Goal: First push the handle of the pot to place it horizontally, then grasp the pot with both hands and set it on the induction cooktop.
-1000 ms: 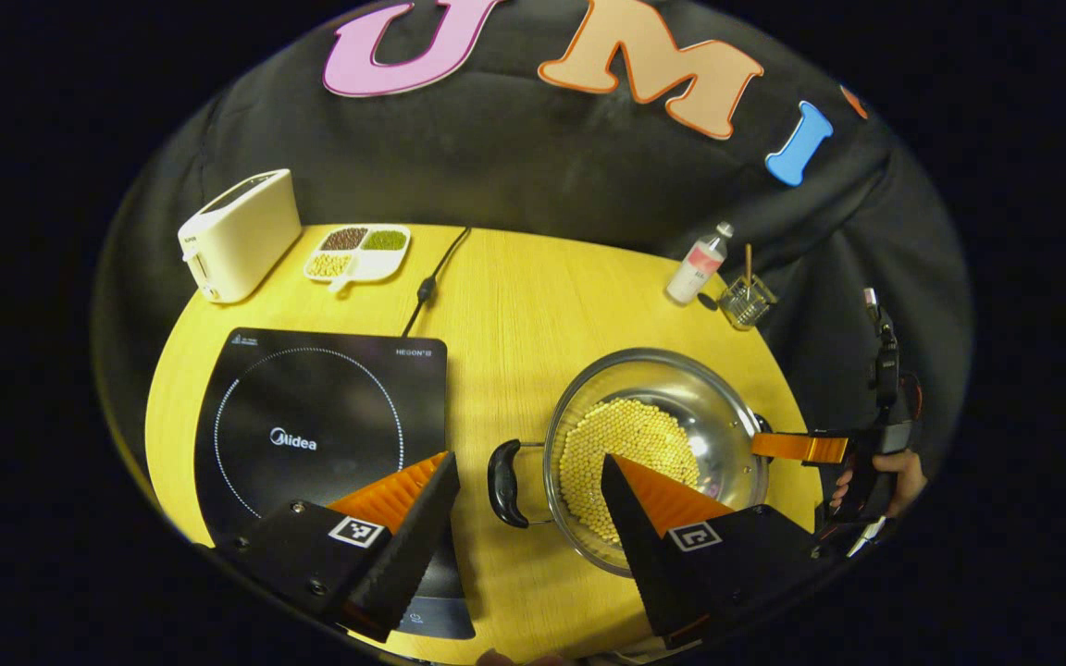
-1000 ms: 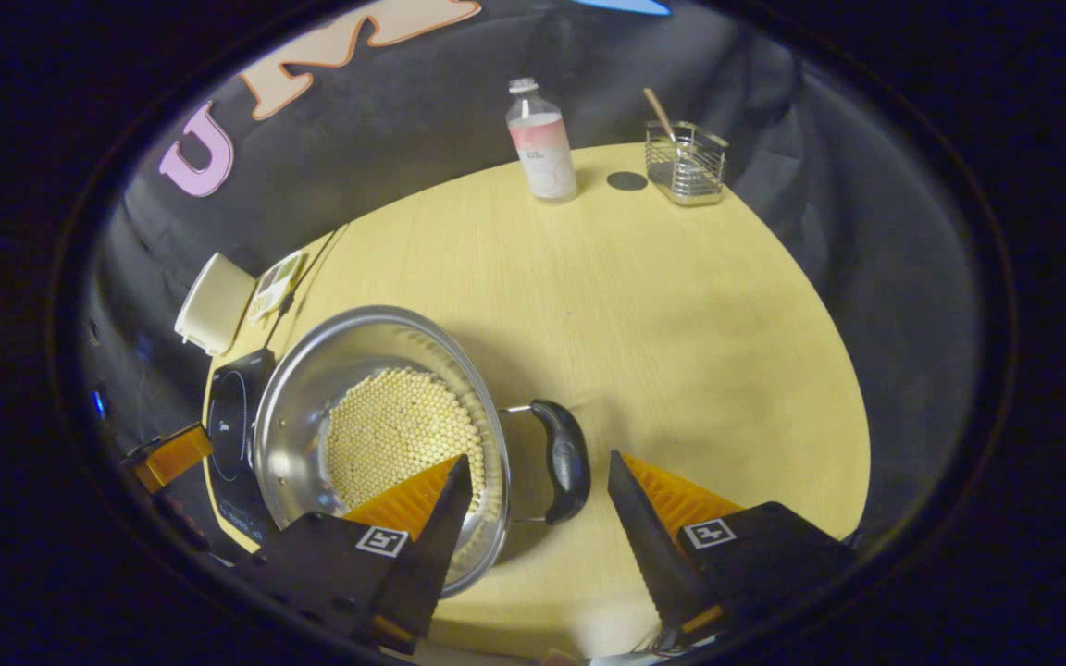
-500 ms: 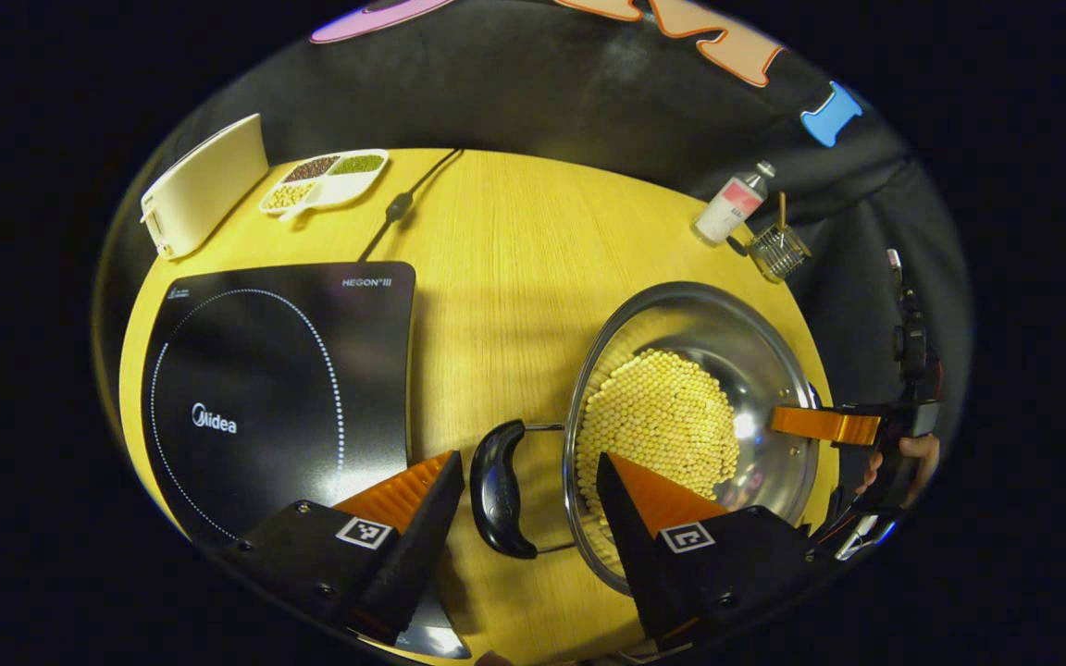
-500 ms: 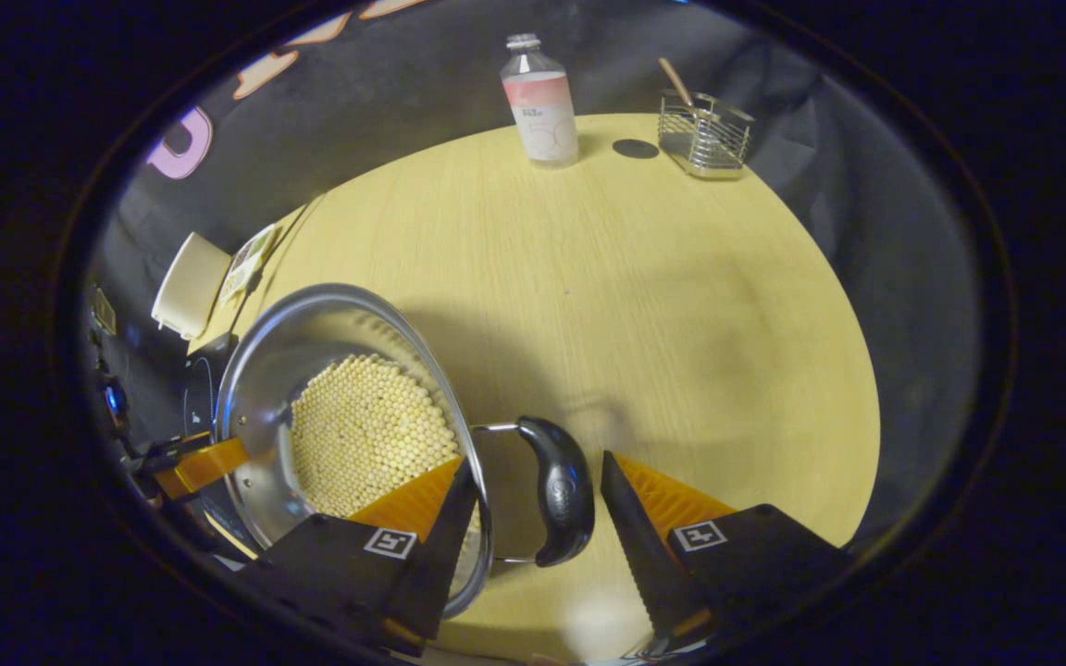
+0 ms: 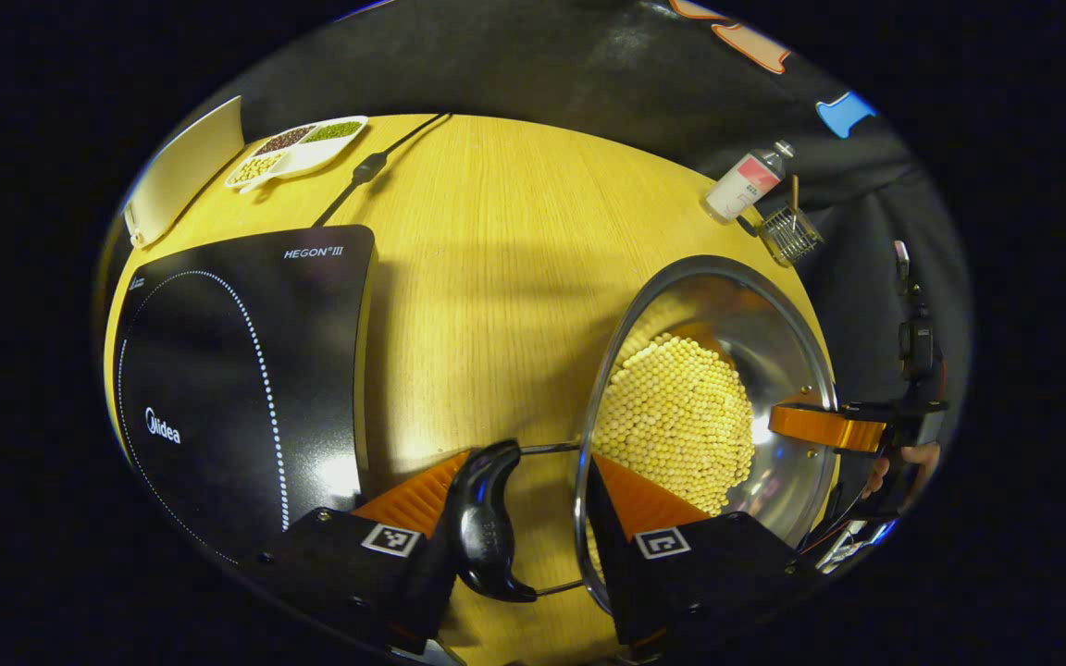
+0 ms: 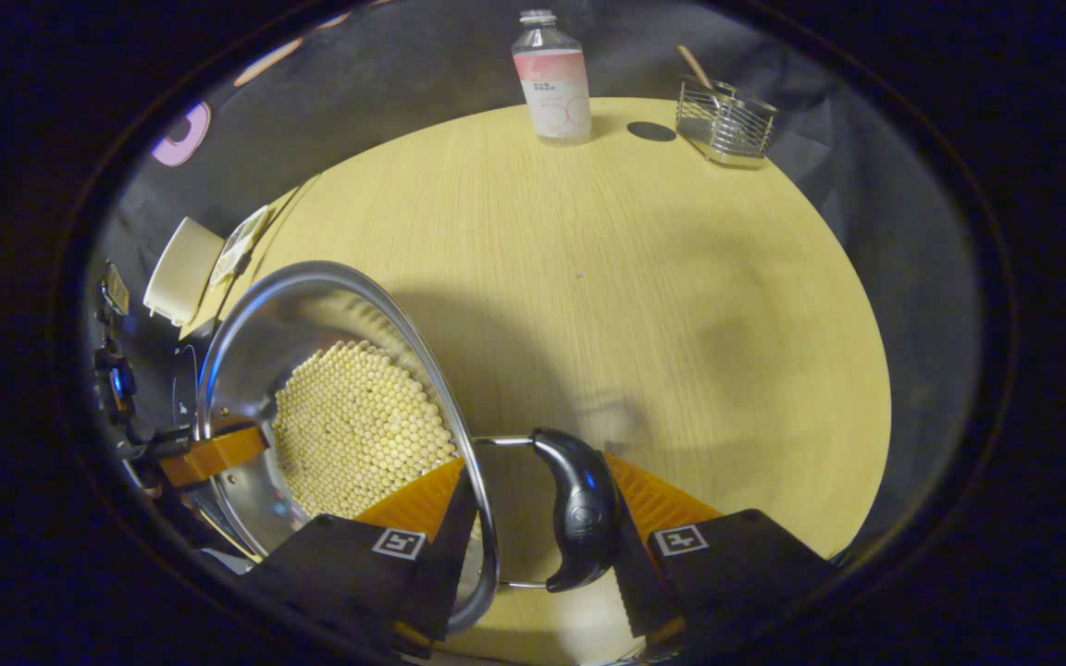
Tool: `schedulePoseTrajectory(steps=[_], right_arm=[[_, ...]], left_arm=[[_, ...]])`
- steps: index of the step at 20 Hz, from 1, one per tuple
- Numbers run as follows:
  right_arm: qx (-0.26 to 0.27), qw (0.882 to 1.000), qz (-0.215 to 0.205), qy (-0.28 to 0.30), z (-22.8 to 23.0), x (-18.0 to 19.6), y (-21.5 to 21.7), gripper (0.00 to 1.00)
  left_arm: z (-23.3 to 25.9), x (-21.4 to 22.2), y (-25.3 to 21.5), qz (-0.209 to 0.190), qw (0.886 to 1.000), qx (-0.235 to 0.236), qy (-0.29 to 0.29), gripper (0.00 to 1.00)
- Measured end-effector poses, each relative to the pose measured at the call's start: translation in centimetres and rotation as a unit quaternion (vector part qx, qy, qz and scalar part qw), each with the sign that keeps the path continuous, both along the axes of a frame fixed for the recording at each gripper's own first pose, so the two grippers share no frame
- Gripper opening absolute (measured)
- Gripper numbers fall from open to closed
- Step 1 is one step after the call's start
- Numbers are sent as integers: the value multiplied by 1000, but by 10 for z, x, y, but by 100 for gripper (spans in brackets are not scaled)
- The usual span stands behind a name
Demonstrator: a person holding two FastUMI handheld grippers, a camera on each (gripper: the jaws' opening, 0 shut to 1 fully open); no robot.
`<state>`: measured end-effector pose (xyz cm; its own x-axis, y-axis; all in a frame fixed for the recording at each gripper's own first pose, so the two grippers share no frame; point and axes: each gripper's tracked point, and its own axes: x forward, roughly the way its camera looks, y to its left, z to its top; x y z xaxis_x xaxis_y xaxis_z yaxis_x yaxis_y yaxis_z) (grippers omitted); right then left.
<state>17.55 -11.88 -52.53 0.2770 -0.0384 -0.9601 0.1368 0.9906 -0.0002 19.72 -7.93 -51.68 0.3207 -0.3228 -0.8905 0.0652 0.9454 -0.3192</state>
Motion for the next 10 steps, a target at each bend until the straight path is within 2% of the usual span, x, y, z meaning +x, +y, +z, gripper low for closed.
schedulePoseTrajectory(steps=[2,4,5,6,8,9,10], right_arm=[[8,1000,-4,4,0,-1,0,66],[19,1000,-8,8,-1,0,0,62],[32,999,-13,11,2,-3,2,60],[44,999,-19,10,1,-5,4,52],[46,999,-12,-1,12,-4,3,53],[45,999,-9,-11,16,0,2,53],[48,999,-9,-11,18,3,2,46]], left_arm=[[-1,0,-1,-4,1000,-4,1,65],[-2,0,0,-11,1000,-4,9,63],[-2,0,0,-15,1000,-5,18,65],[-1,-2,1,-12,999,-6,29,64],[-2,-9,0,-6,998,-14,63,59],[-1,-13,2,1,998,-20,61,59],[6,-14,3,7,998,-24,54,60]])
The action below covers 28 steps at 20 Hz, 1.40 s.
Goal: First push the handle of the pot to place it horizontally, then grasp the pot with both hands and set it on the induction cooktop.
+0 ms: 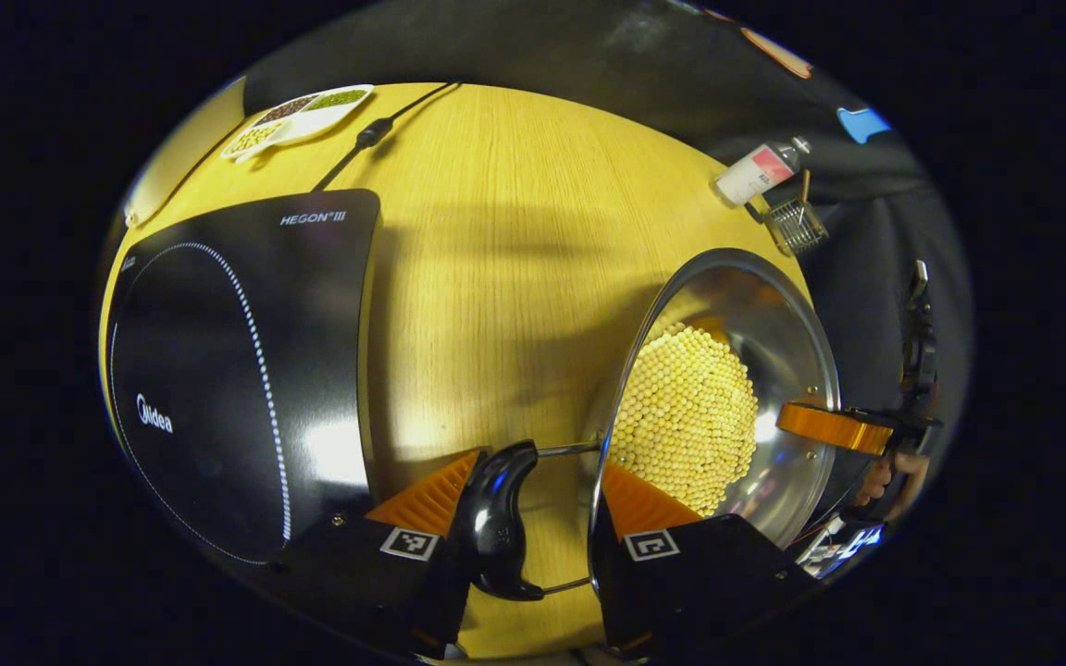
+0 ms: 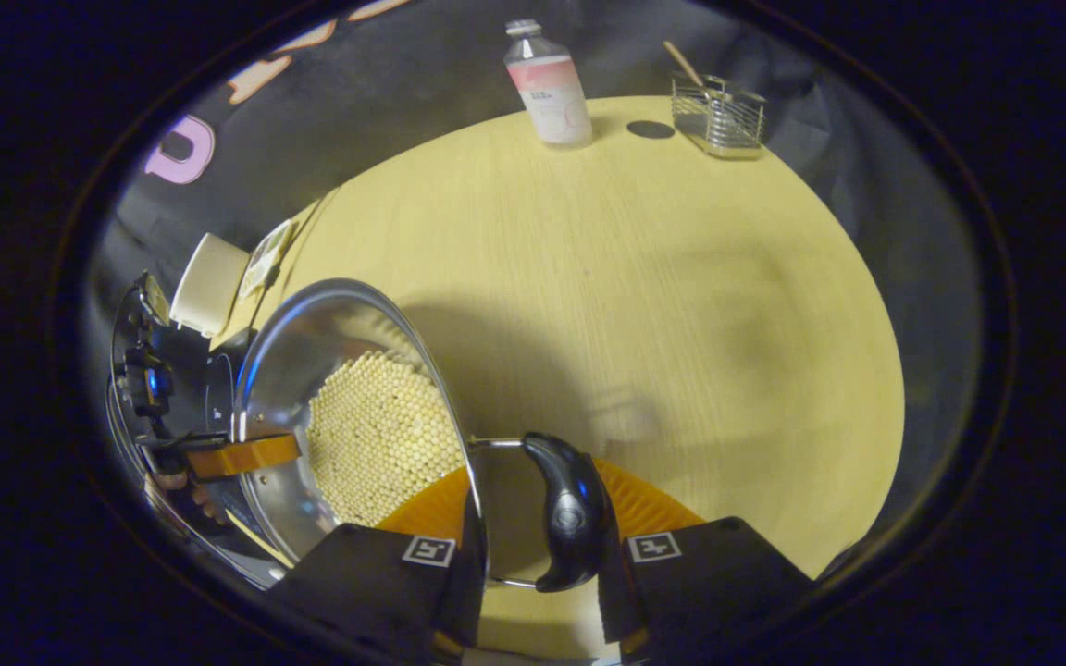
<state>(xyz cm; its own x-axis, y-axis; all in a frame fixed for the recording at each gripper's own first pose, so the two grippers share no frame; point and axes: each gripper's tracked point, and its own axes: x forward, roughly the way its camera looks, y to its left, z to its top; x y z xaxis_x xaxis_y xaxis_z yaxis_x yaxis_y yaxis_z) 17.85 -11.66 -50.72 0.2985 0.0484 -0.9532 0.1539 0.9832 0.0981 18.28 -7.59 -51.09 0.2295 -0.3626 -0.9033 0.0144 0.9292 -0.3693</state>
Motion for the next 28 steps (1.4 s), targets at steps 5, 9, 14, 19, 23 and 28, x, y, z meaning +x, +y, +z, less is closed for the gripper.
schedulePoseTrajectory(steps=[5,9,14,19,23,28], right_arm=[[17,1000,6,-15,-7,5,1,46],[36,999,23,-26,-19,5,7,52],[56,997,45,-28,-31,11,2,52],[47,998,31,-26,-30,8,8,52],[28,999,9,-19,-18,5,7,45],[7,1000,-13,-10,-6,-2,3,45]], left_arm=[[39,-8,13,10,999,10,-32,58],[70,-20,45,34,998,23,-54,60],[88,-40,93,66,995,35,-63,60],[89,-42,149,62,995,24,-71,57],[76,-31,207,47,996,12,-72,57],[58,-19,271,30,997,3,-67,57]])
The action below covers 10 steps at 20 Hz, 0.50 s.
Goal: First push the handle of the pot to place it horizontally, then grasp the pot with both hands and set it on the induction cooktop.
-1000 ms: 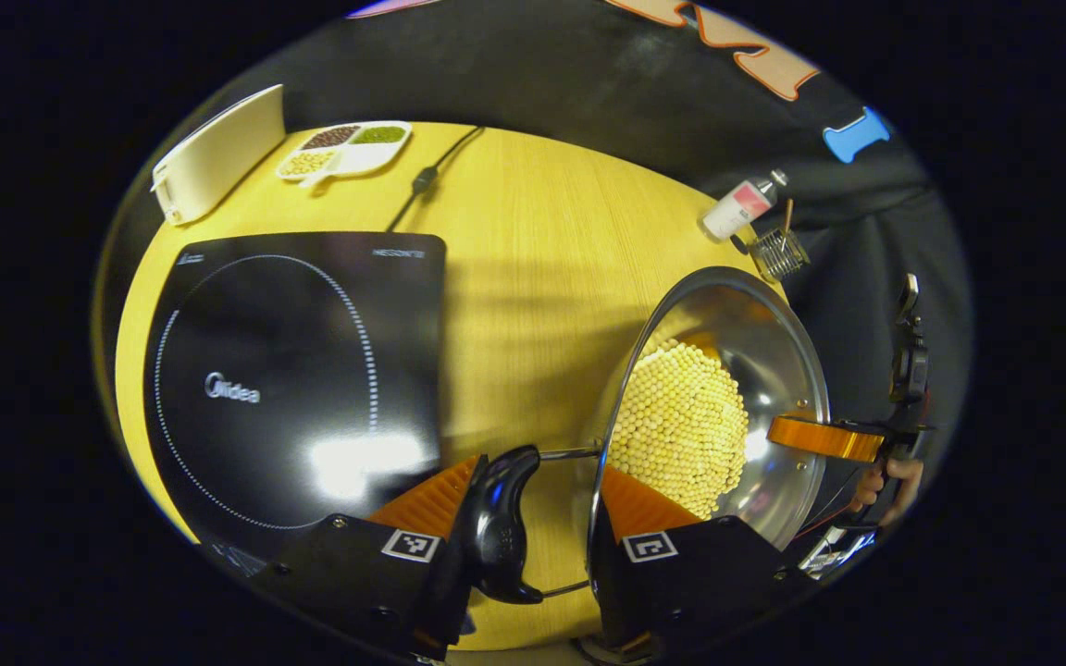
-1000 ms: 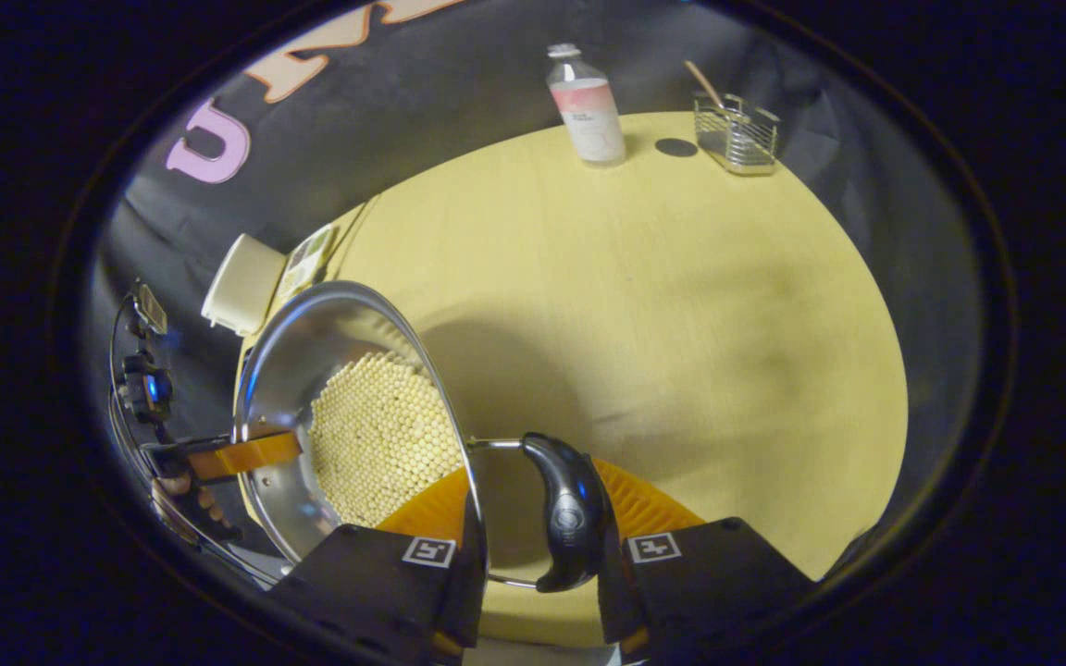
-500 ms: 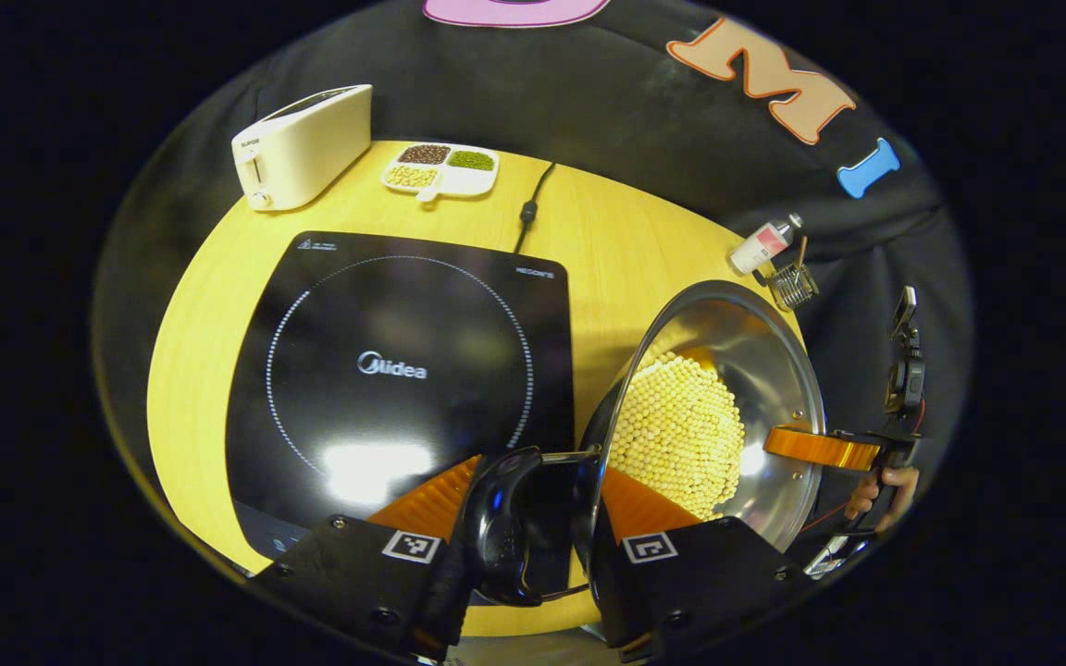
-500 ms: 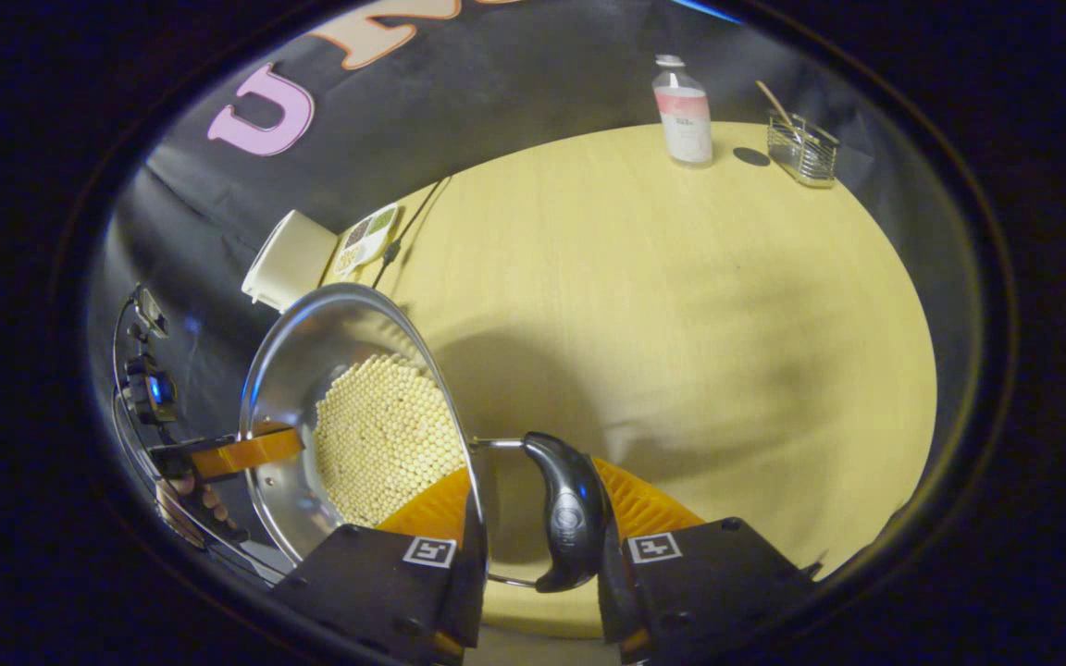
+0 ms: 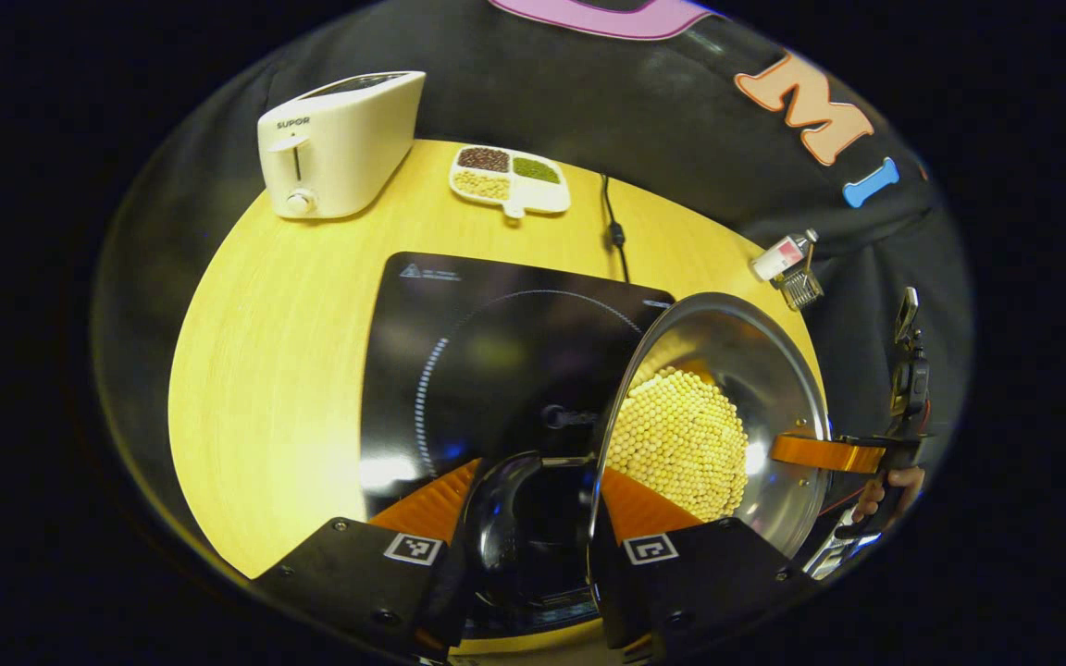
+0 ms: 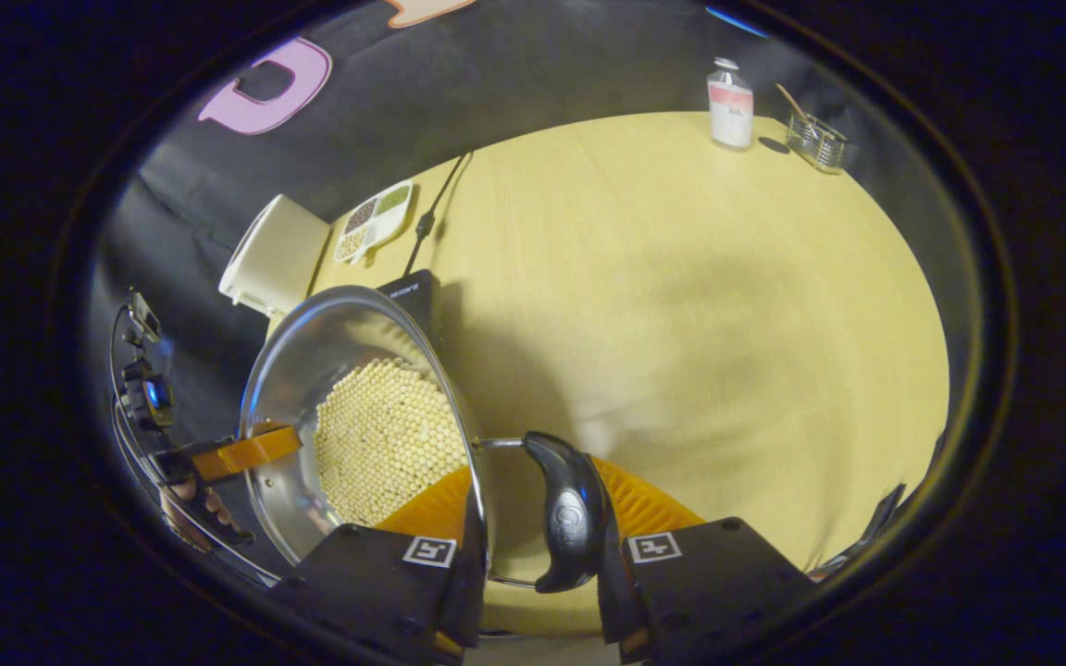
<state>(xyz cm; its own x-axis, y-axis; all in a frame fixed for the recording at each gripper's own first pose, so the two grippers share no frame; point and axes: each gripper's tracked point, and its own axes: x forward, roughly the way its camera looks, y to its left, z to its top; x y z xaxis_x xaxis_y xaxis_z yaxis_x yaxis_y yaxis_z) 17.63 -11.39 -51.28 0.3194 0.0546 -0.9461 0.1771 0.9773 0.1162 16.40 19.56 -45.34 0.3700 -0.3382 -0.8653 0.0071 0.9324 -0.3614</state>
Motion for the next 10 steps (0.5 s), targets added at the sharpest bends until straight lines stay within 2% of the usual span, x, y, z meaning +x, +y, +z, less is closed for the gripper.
schedulePoseTrajectory(steps=[5,6,10], right_arm=[[-5,1000,-16,-7,9,-3,-5,46],[-5,1000,-19,-6,9,-6,-7,52],[-2,1000,-20,-8,8,-7,-9,53]], left_arm=[[-1,24,37,-16,999,3,-33,57],[1,27,43,-19,999,5,-35,56],[-3,48,67,-28,998,20,-57,57]])
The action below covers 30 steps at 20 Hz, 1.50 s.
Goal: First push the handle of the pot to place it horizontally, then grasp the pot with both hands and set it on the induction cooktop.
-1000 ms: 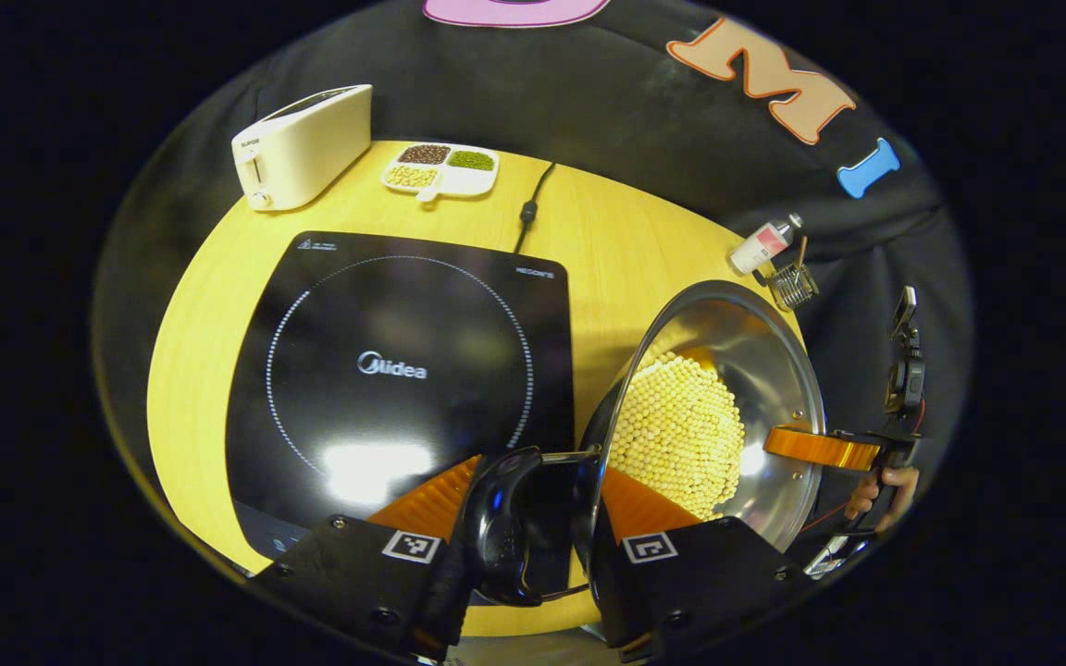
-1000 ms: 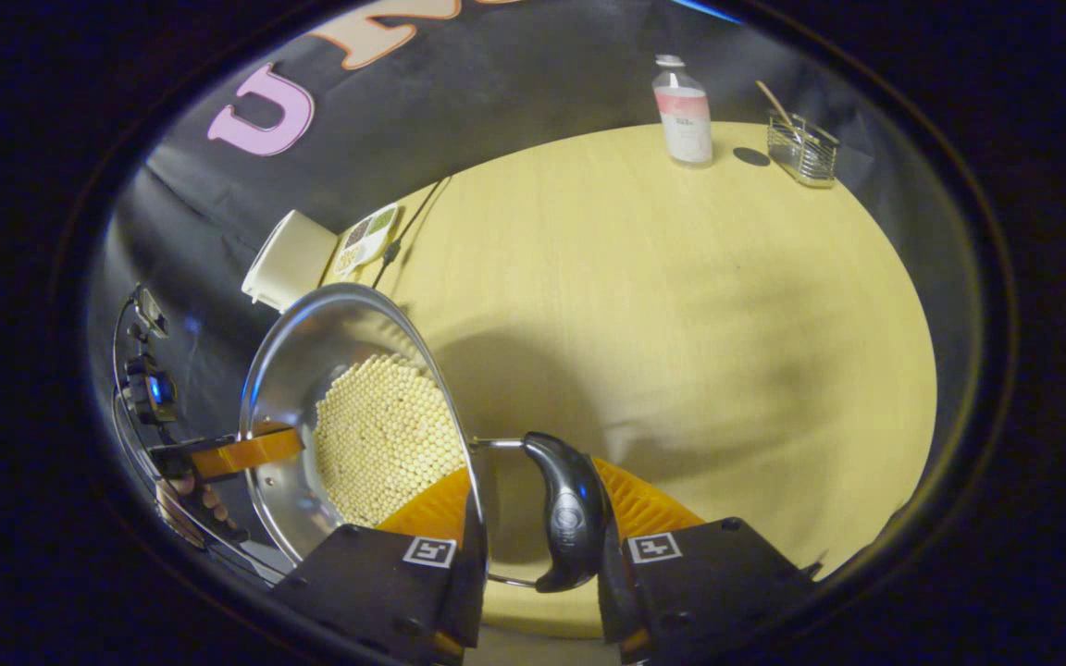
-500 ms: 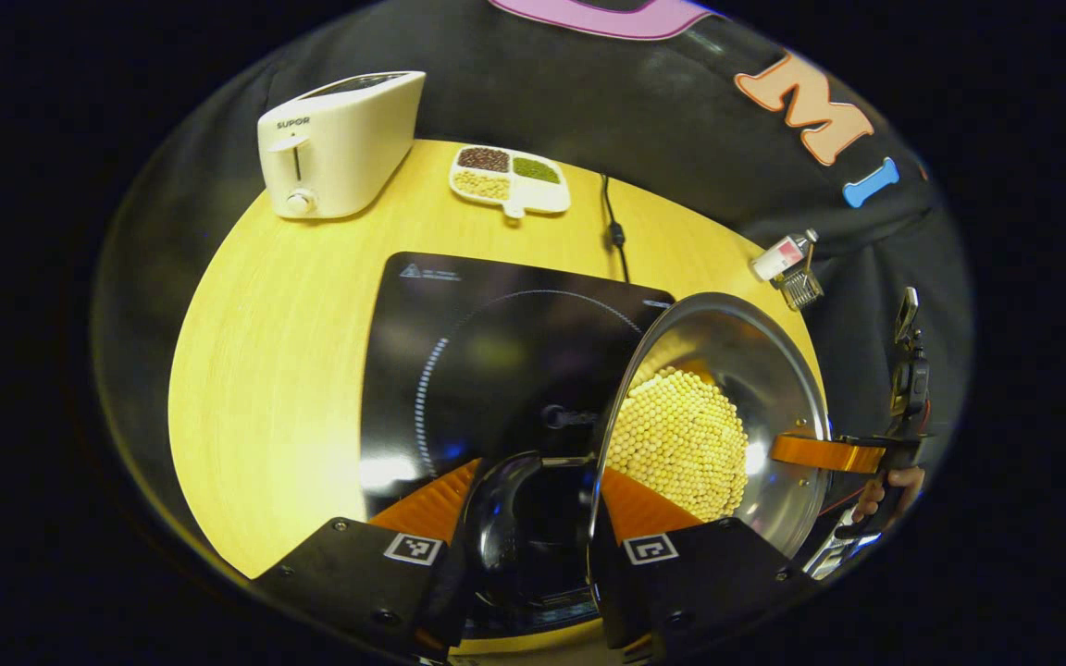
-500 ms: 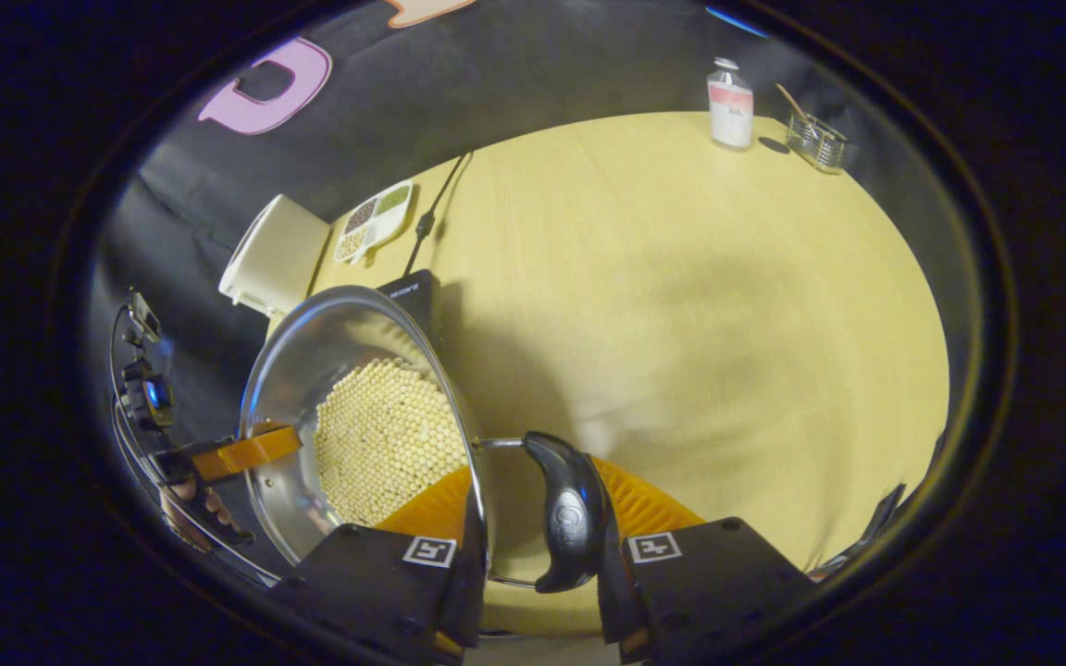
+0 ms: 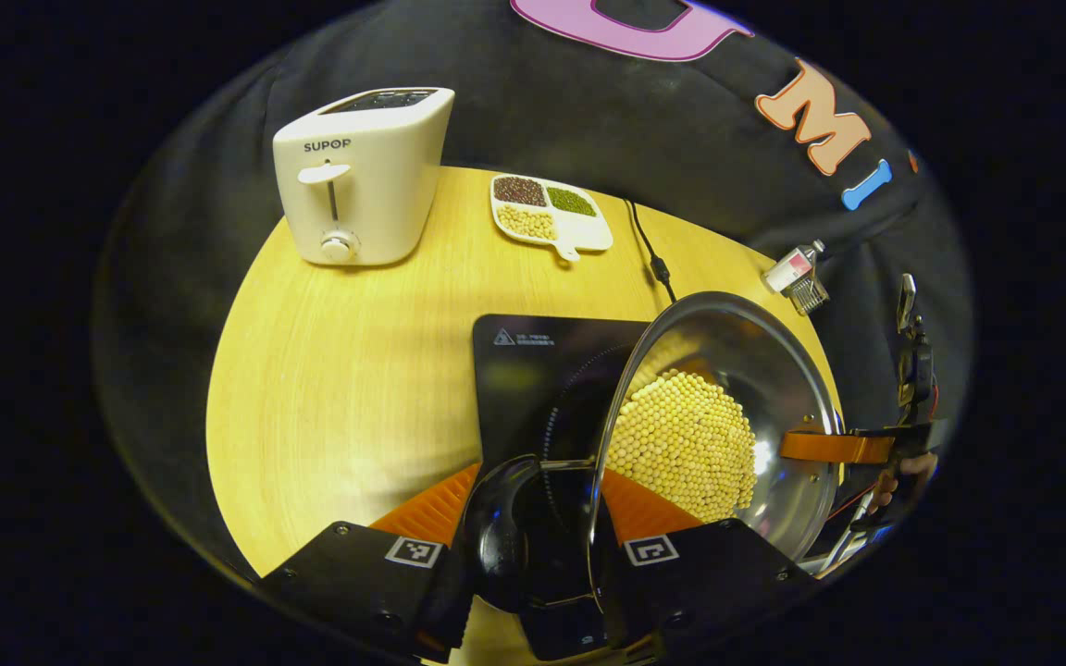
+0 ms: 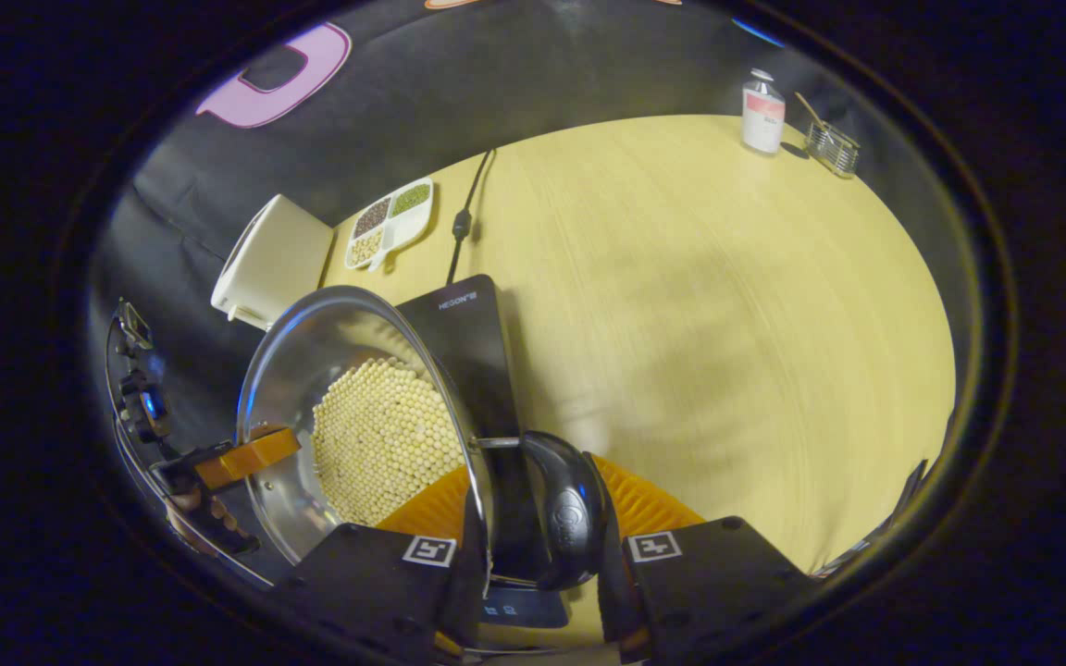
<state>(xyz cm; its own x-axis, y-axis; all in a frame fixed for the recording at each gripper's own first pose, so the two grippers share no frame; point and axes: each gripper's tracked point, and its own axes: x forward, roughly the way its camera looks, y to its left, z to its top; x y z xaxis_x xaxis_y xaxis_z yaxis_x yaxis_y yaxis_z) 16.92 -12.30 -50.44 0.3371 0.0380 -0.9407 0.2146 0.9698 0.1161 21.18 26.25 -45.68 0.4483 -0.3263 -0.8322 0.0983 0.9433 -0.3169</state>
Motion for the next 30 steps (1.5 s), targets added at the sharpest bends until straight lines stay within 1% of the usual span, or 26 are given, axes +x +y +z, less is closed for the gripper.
schedulePoseTrajectory(steps=[2,6,7,8,9,10,11,12,13,14,15,16,17,18,19,20,21,22,23,25,26,27,28,29,30], right_arm=[[2,1000,-1,0,4,0,-4,53],[-6,1000,-3,-1,0,0,-6,54],[-10,1000,-2,-4,-1,0,-7,51],[-17,1000,-2,-6,-2,0,-6,55],[-27,1000,-5,-9,1,-1,-9,56],[-31,999,-9,-16,1,-3,-9,65],[-29,999,-10,-23,4,-2,-8,69],[-24,999,-10,-29,9,-2,-8,70],[-21,999,-11,-34,14,-1,-9,71],[-19,999,-14,-42,17,1,-9,73],[-16,998,-14,-51,22,2,-10,76],[-14,998,-15,-58,29,0,-11,88],[-9,998,-15,-65,35,0,-12,89],[-6,997,-13,-72,42,-2,-12,100],[-2,997,-10,-83,48,-1,-13,100],[1,996,-7,-94,55,-3,-14,94],[5,995,-1,-104,62,-4,-15,100],[10,993,7,-113,69,-7,-15,94],[16,992,15,-123,78,-9,-18,100],[29,988,28,-149,98,-15,-26,100],[40,986,33,-161,110,-22,-30,94],[52,983,37,-174,121,-27,-35,94],[61,979,40,-188,133,-33,-43,100],[67,976,46,-203,144,-39,-52,100],[71,972,51,-218,155,-48,-63,92]], left_arm=[[0,5,6,-5,1000,11,-10,57],[1,6,7,-1,1000,11,-15,60],[0,6,6,2,1000,11,-17,61],[-2,2,7,3,1000,18,-9,63],[-4,-2,11,8,1000,28,-7,64],[-3,-2,13,12,999,33,-8,74],[-2,-5,14,16,999,37,-11,78],[1,-6,16,20,999,40,-16,83],[4,-7,20,25,998,45,-21,84],[7,-6,22,30,998,48,-30,88],[13,-7,23,34,997,52,-38,89],[18,-7,26,39,996,59,-47,90],[24,-6,29,44,995,67,-59,91],[32,-5,30,50,993,74,-73,93],[41,-6,31,56,992,81,-84,95],[51,-6,33,61,989,89,-98,94],[61,-7,35,67,987,98,-113,94],[73,-10,34,74,984,105,-126,95],[86,-14,31,83,981,110,-139,94],[115,-26,21,101,974,115,-169,94],[128,-35,13,110,970,117,-181,94],[142,-45,2,117,967,119,-193,94],[155,-56,-8,123,963,123,-204,94],[169,-68,-18,129,959,128,-217,94],[183,-81,-30,134,955,131,-229,94]])
